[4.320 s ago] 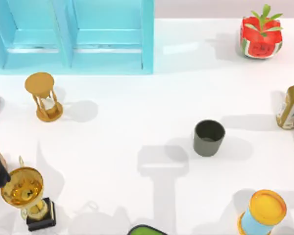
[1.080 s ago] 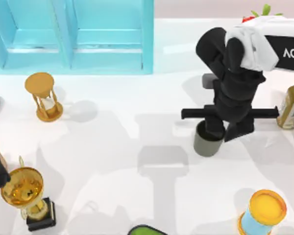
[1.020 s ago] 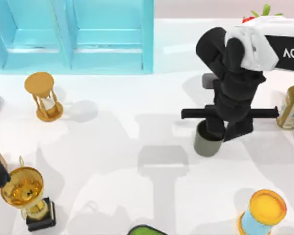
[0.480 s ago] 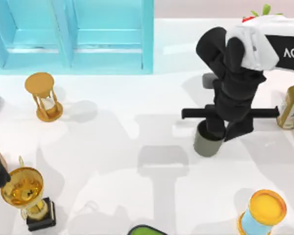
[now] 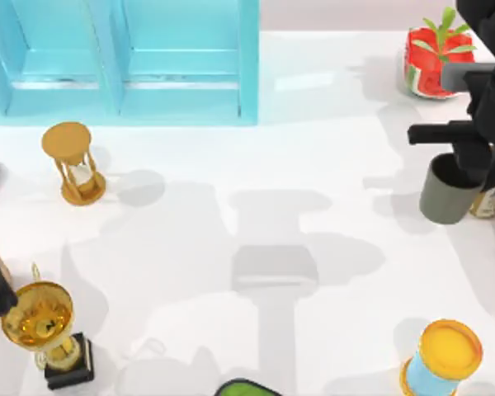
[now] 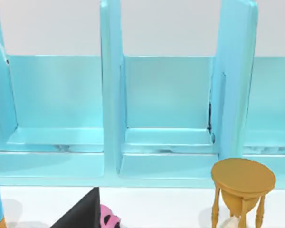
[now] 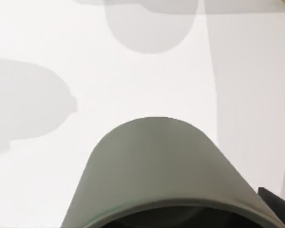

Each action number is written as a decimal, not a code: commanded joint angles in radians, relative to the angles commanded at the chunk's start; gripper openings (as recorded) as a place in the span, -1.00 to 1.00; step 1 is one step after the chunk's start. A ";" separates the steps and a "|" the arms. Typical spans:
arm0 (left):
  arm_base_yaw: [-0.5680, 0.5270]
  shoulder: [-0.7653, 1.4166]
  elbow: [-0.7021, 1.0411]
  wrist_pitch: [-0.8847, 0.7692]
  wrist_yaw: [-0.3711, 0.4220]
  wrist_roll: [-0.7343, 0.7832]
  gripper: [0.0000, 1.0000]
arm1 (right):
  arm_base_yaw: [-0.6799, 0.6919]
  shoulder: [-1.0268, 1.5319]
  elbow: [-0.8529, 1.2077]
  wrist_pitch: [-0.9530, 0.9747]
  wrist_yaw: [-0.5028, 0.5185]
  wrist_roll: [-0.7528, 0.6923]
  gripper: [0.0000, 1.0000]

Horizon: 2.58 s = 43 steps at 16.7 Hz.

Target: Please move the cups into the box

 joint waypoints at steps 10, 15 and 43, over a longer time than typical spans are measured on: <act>0.000 0.000 0.000 0.000 0.000 0.000 1.00 | -0.130 -0.033 0.024 -0.107 -0.009 -0.123 -1.00; 0.000 0.000 0.000 0.000 0.000 0.000 1.00 | -0.469 -0.060 0.046 -0.202 -0.016 -0.433 -1.00; 0.000 0.000 0.000 0.000 0.000 0.000 1.00 | -0.758 -0.089 -0.169 0.177 0.003 -0.760 -0.70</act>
